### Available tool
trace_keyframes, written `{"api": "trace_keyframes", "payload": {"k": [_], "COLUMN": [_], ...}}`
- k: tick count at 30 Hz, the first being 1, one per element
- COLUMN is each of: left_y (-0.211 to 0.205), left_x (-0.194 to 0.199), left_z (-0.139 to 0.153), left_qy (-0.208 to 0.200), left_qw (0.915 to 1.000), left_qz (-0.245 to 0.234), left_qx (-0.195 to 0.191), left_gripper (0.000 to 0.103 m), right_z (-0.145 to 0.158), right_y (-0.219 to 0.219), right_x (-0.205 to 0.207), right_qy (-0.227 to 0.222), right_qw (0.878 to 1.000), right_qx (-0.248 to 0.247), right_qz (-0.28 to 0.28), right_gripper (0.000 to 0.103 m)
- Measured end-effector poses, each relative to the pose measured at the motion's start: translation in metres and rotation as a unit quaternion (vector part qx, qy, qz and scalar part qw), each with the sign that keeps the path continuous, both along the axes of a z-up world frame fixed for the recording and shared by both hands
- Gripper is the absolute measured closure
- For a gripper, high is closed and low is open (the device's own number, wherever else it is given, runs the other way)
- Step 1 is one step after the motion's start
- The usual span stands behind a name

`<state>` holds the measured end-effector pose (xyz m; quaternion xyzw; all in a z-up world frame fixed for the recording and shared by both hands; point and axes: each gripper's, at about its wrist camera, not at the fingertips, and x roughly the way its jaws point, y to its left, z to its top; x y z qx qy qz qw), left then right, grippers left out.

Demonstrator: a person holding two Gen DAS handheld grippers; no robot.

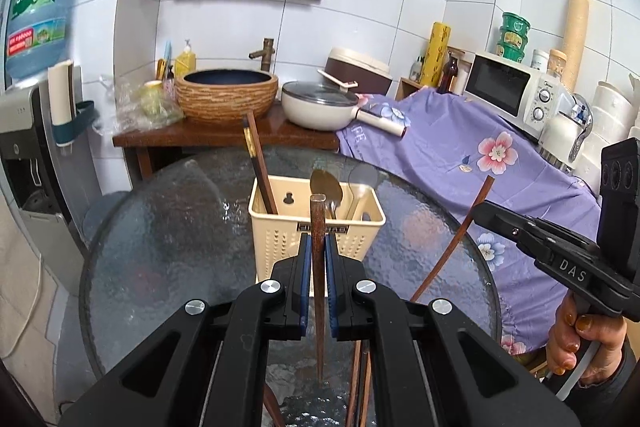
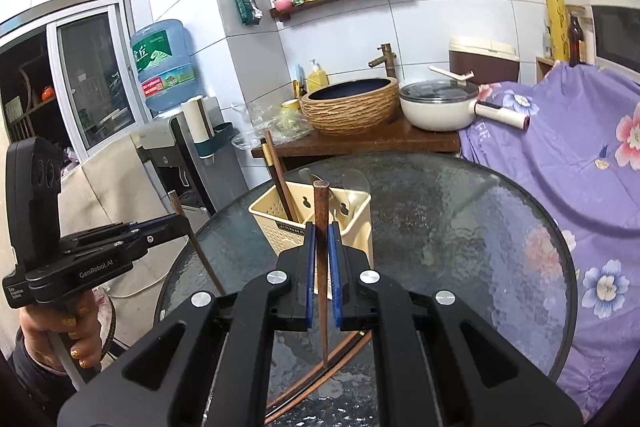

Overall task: Organize utensils
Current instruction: 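Lift both wooden chopsticks and carry them above the beige holder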

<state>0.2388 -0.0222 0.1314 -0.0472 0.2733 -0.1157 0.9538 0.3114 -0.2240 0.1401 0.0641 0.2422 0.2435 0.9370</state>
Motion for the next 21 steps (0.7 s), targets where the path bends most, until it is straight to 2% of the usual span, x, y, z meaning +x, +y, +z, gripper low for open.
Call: {"api": "trace_keyframes", "payload": {"k": [11, 21], "left_y": [0.001, 0.016], "left_x": [0.004, 0.01], "left_z": [0.044, 0.119], "left_qy": [-0.033, -0.102], "left_qw": [0.9994, 0.994], "left_qz": [0.004, 0.035], "left_qx": [0.009, -0.02], "left_gripper": [0.096, 0.096], "right_z": [0.045, 0.106], "right_y": [0.017, 0.021], "right_x": [0.001, 0.01], "right_qy": [-0.031, -0.059], "right_qw": [0.999, 0.998], "right_qx": [-0.021, 0.006], "right_qz": [0.012, 0.009], "right_gripper": [0.096, 0.096]}}
